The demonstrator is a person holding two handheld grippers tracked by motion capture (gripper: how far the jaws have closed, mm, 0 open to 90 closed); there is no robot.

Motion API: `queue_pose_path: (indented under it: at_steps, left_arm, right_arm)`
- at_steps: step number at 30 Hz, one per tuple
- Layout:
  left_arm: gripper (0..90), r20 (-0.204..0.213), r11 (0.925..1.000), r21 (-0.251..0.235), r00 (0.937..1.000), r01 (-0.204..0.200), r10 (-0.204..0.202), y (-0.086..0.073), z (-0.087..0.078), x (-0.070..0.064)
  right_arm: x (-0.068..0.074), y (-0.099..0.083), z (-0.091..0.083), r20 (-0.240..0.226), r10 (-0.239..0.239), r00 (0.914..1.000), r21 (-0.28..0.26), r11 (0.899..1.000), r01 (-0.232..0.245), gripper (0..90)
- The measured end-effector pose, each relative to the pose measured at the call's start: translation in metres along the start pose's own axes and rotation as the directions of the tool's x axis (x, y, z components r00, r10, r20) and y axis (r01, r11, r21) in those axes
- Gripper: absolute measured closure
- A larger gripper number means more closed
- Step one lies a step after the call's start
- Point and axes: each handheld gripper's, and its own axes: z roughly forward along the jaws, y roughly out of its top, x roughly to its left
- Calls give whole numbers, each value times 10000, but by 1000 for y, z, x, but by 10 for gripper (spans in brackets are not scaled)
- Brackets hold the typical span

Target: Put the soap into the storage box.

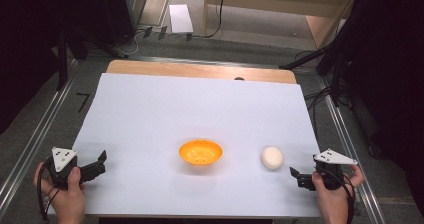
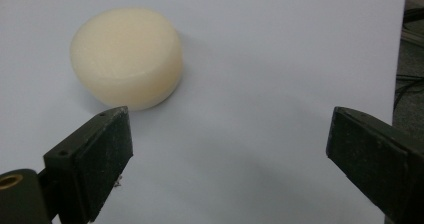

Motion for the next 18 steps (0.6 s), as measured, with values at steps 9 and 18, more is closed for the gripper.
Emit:
queue_pose_path:
  at_steps: [9,18]
  left_arm:
    - [0,-60,10000,2,10000,-25,25,0,0,-1]
    - [0,-60,10000,0,9999,-84,84,0,0,-1]
  right_arm:
    - [5,20,11,-813,-801,9935,1382,9862,908,0]
    - [14,40,25,-1253,-1594,9792,2408,9526,1859,0]
